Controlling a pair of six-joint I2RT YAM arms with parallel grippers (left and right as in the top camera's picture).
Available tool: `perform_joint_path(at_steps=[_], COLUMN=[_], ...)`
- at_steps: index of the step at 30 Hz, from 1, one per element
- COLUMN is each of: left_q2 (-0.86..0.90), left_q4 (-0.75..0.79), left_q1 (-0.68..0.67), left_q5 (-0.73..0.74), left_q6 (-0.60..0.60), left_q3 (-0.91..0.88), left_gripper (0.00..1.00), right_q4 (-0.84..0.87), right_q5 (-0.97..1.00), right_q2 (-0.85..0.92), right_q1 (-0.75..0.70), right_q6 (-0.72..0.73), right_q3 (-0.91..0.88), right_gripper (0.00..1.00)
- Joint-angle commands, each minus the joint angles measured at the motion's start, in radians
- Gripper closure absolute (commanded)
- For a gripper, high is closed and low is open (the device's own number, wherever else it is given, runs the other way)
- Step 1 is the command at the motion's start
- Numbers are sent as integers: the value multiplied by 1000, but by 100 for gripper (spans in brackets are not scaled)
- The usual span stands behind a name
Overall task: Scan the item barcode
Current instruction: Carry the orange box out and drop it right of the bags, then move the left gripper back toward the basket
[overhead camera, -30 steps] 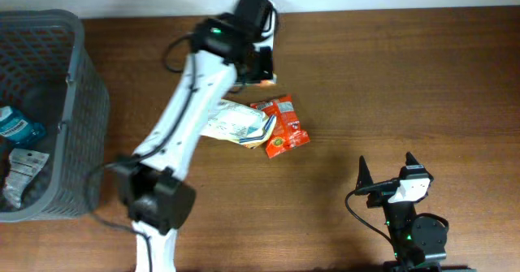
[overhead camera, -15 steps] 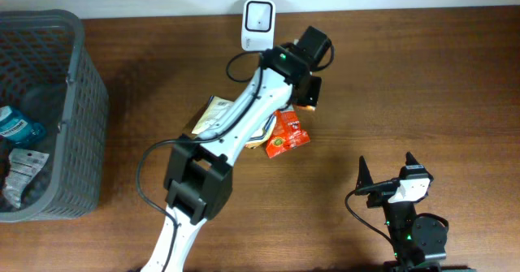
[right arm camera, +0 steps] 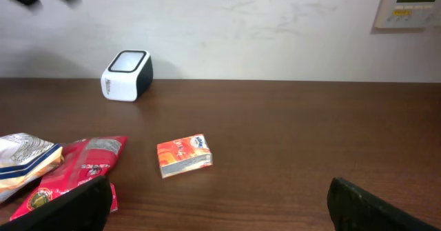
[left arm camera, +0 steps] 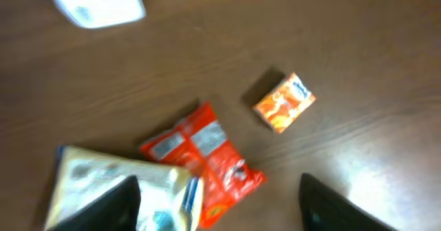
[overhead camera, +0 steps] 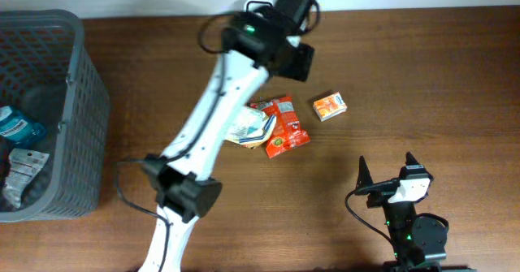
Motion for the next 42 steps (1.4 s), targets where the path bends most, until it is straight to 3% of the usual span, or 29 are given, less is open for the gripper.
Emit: perform_joint_path(at_steps=[1, 9, 10, 15, 17, 20, 25, 28, 31, 33, 39, 42], left_q2=[-111, -345, -370, -410, -410, -410, -409, -409, -408, -408, -408, -408], left_q4=[-95, -269, -269, -269, -269, -265, -83, 76, 223, 308, 460, 468], left_q1=[104, 465, 521, 780, 911, 1030, 1125, 1143, 1161, 1178, 1220, 1235], left_q5=[-11, -6, -8, -18, -142, -158, -169, -293, -436, -491, -491, -490], left_q6=[14, 28, 63, 64, 63, 59, 59, 59, 60, 64, 209, 216], left_q3=[124, 160, 158, 157, 113, -32, -387, -608, -803, -908, -1118, -1152], left_gripper=[8, 5, 1, 0, 0, 1, 3, 10, 0, 1, 4, 16], right_q4=[-7, -7, -7, -7, -7, -7, -7, -7, -7, -7, -7, -7], right_q5=[11, 11, 11, 11, 11, 11, 11, 11, 11, 11, 11, 11], right_q2=[-4, -4, -4, -4, -4, -4, -4, -4, -4, -4, -4, -4], right_q1=[6, 6, 6, 6, 6, 6, 6, 6, 6, 6, 6, 6], right_q6=[1, 1, 1, 1, 1, 1, 1, 1, 1, 1, 1, 1], right_q3=[-5, -5, -5, -5, -5, -5, -5, -5, -5, -5, -5, -5], right_gripper=[1, 1, 2, 1, 2, 1, 2, 1, 2, 1, 1, 1])
